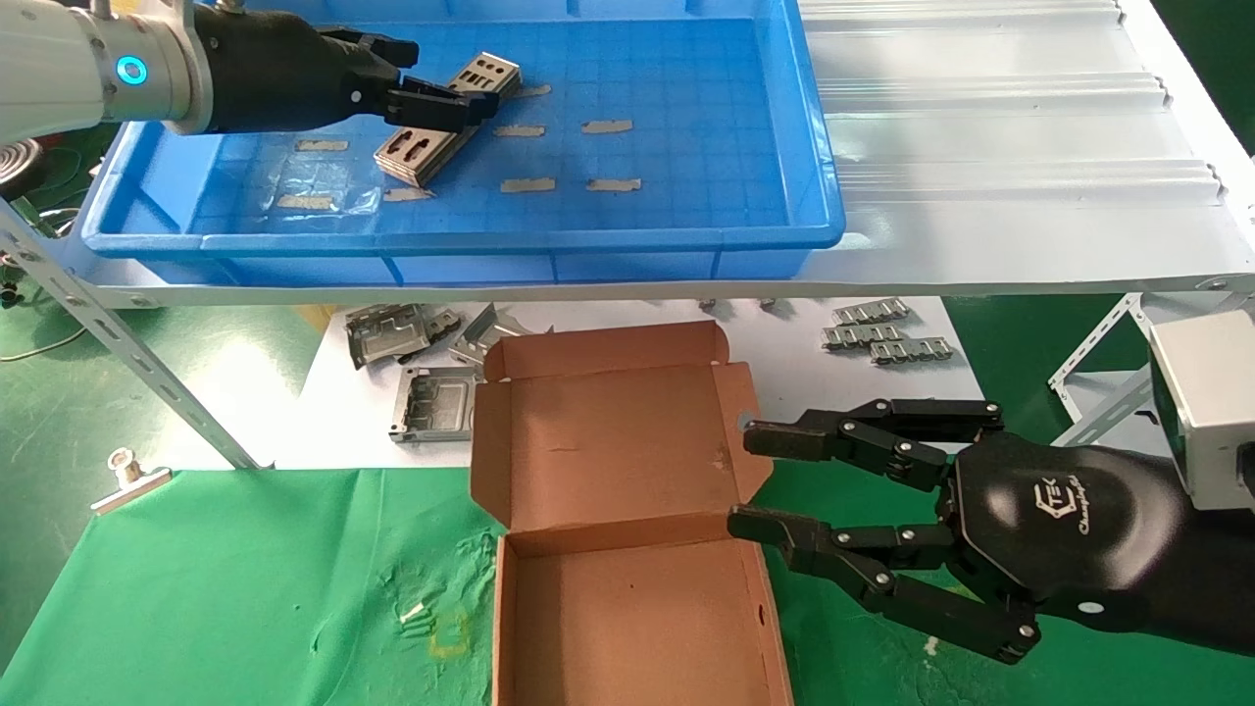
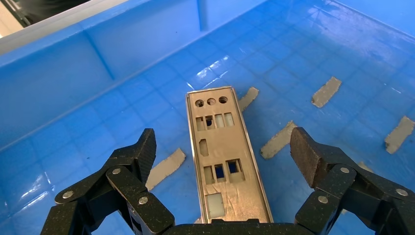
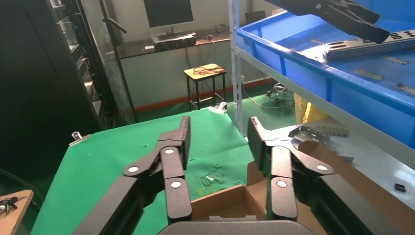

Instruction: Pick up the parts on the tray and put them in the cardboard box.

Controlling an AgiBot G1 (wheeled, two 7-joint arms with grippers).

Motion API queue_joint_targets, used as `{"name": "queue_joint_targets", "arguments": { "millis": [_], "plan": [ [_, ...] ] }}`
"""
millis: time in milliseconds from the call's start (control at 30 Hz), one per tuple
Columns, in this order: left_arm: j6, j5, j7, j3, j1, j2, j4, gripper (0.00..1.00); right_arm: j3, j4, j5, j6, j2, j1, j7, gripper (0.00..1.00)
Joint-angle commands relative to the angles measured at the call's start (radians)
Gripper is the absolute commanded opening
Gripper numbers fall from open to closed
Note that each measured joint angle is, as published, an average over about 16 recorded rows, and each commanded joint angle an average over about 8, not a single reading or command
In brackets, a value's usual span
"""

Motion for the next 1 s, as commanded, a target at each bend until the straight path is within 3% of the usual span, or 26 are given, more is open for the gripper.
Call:
{"name": "queue_joint_targets", "arguments": {
  "millis": [33,167,233,300,433,533,600,1000],
  "plan": [
    [-0.008,-0.001,0.001,-0.001,0.001,0.004,0.007,1.0,0.0,0.0,0.0,0.0,0.0,0.0,0.0,1.0],
    [-0.023,-0.008,-0.008,-0.006,0.004,0.01,0.019,0.99,0.0,0.0,0.0,0.0,0.0,0.0,0.0,1.0],
    [-0.03,-0.013,-0.013,-0.009,0.006,0.012,0.024,0.89,0.0,0.0,0.0,0.0,0.0,0.0,0.0,1.0],
    [-0.037,-0.016,-0.018,-0.012,0.007,0.014,0.028,0.73,0.0,0.0,0.0,0.0,0.0,0.0,0.0,1.0],
    [-0.048,-0.02,-0.024,-0.014,0.012,0.017,0.032,0.25,0.0,0.0,0.0,0.0,0.0,0.0,0.0,1.0],
    [-0.052,-0.021,-0.025,-0.015,0.014,0.018,0.033,0.04,0.0,0.0,0.0,0.0,0.0,0.0,0.0,1.0],
    [-0.054,-0.021,-0.025,-0.015,0.015,0.019,0.033,0.0,0.0,0.0,0.0,0.0,0.0,0.0,0.0,1.0],
    [-0.073,-0.019,-0.022,-0.014,0.019,0.028,0.028,0.0,0.0,0.0,0.0,0.0,0.0,0.0,0.0,1.0]
  ]
}}
